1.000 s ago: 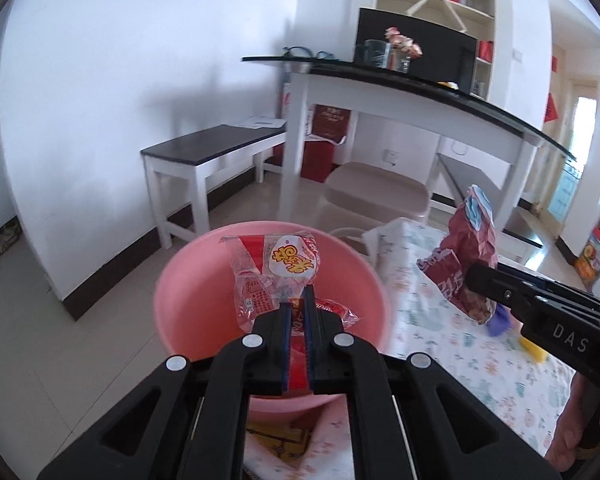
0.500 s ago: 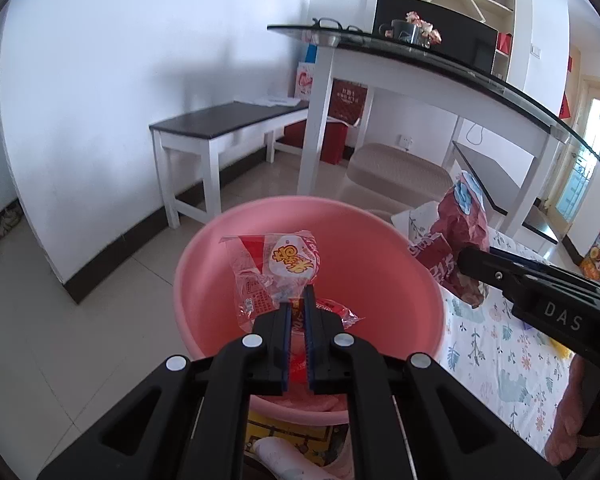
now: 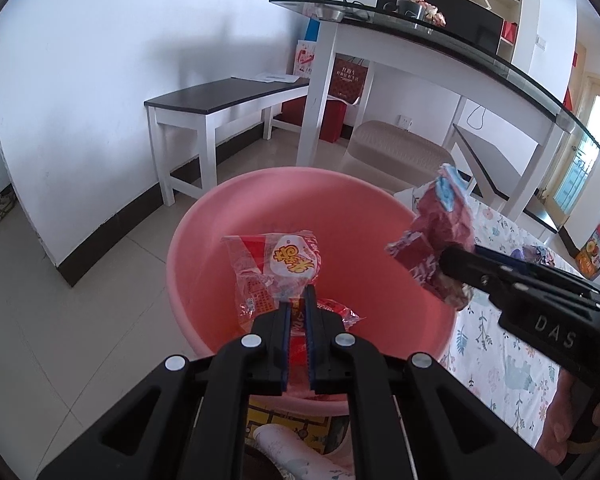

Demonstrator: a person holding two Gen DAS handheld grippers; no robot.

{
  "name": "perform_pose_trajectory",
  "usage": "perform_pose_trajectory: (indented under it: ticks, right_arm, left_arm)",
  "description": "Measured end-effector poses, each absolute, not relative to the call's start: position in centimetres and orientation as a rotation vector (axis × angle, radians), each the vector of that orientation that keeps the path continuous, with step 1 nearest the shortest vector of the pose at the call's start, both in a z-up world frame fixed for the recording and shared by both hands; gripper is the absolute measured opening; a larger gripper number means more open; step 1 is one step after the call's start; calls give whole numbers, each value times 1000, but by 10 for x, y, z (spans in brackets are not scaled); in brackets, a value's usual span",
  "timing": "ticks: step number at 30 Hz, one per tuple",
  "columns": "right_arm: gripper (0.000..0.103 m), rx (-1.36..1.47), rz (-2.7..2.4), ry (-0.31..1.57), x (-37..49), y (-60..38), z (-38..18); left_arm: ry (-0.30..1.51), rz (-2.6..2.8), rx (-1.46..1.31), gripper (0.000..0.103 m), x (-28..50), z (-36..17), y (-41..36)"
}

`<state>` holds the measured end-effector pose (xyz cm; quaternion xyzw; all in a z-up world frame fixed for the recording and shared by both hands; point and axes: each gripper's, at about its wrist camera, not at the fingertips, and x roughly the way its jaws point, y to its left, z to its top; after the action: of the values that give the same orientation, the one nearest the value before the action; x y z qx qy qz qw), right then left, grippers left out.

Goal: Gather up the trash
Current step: 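Carry both wrappers over the pink basin and open both tools to drop them, then grasp the purple glove with the left tool while the right tool grasps the yellow foam net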

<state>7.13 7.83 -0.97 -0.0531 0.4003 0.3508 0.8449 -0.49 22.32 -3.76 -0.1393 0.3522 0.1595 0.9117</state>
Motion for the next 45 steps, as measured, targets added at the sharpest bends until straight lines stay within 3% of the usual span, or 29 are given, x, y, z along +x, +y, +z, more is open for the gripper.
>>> perform_pose_trajectory:
  ticks: [4,7,10,28,45]
  right_arm:
    - [30,-91,756,879,72,81,-14]
    - [32,-83,757,889,73,80,-15]
    - [34,-80,756,891,72,80,-16]
    - [35,-58,725,866,56,46,-11]
    - [35,-55,523,834,36,-54,-9]
  left_arm:
    - [735,349,-296,12,-9,-39,224]
    - [734,357,-302,26,-12,-38,225]
    - [721,355,-302,33,-16,-35,224]
    - [692,338,-298,36,-32,-23,217]
    - [702,209,-252,36,-16,-8,147]
